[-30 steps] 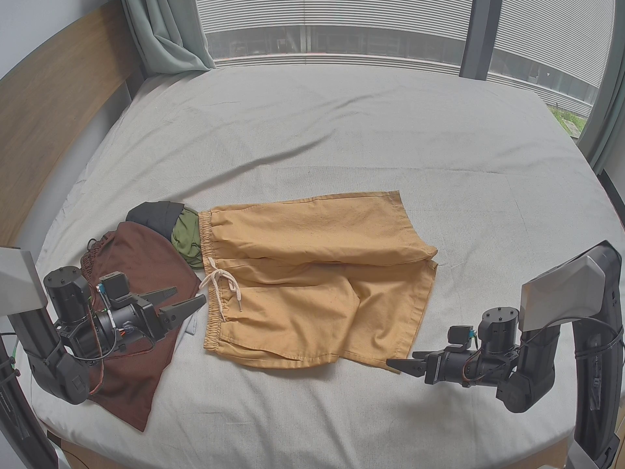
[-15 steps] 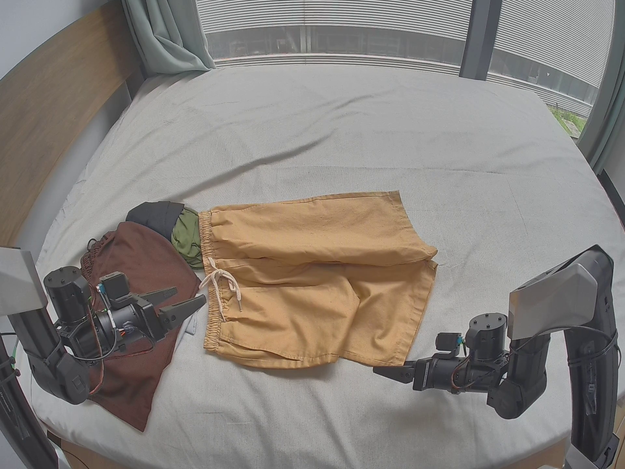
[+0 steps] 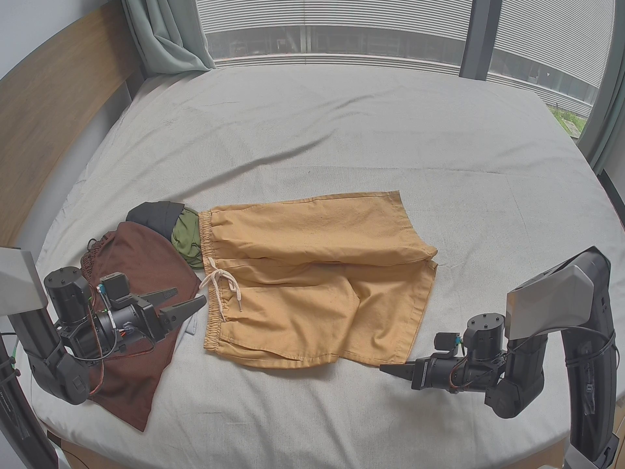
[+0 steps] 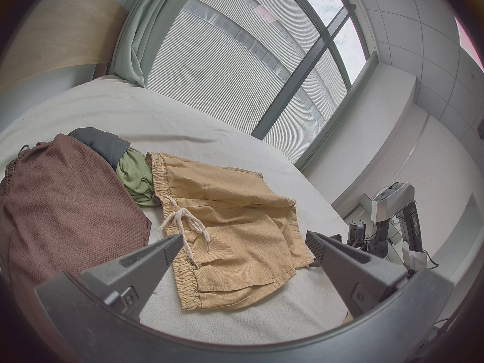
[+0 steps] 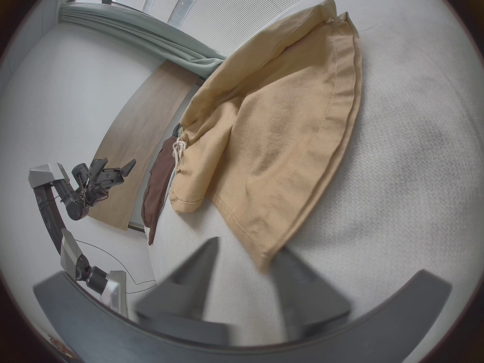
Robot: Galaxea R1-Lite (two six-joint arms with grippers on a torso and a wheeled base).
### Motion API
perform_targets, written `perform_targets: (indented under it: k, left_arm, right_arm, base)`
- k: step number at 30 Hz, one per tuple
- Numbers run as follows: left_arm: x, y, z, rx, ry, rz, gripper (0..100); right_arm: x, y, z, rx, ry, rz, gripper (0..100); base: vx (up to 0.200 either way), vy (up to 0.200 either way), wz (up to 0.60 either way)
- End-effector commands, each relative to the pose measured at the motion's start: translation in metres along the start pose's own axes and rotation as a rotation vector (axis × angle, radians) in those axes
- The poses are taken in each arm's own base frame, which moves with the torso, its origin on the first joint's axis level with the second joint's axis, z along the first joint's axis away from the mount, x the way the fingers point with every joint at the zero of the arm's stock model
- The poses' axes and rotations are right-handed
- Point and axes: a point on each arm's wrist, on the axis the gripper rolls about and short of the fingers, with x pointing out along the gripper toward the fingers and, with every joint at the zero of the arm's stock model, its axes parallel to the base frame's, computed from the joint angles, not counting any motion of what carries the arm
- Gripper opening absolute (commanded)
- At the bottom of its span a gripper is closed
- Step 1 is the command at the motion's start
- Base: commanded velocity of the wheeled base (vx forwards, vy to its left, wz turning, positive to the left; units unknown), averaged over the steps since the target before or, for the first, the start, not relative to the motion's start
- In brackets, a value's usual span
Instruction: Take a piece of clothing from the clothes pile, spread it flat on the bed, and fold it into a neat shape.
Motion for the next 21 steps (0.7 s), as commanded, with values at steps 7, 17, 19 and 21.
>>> perform_targets:
  k: [7,17,19,21]
  left_arm:
    - [0.0,0.0,-0.001,-0.003,0.003,0.001,100]
    - [0.001,0.003,-0.004,-0.014,0.013,0.008,100]
    - [0.001,0.003,-0.005,-0.015,0.014,0.009,100]
    - [0.001,0.003,-0.006,-0.017,0.018,0.01,100]
  right_arm:
    - [-0.001,-0.003,-0.002,0.004,0.003,-0.01,0]
    - [-0.013,-0.007,-0.004,0.021,0.012,-0.04,0]
    - [-0.019,-0.008,-0.006,0.023,0.016,-0.055,0]
    - [-0.025,-0.009,-0.004,0.017,0.009,-0.066,0]
  base:
    - [0.0,0.0,0.0]
    - [0.0,0.0,0.0]
    - [0.0,0.0,0.0]
    - [0.0,0.0,0.0]
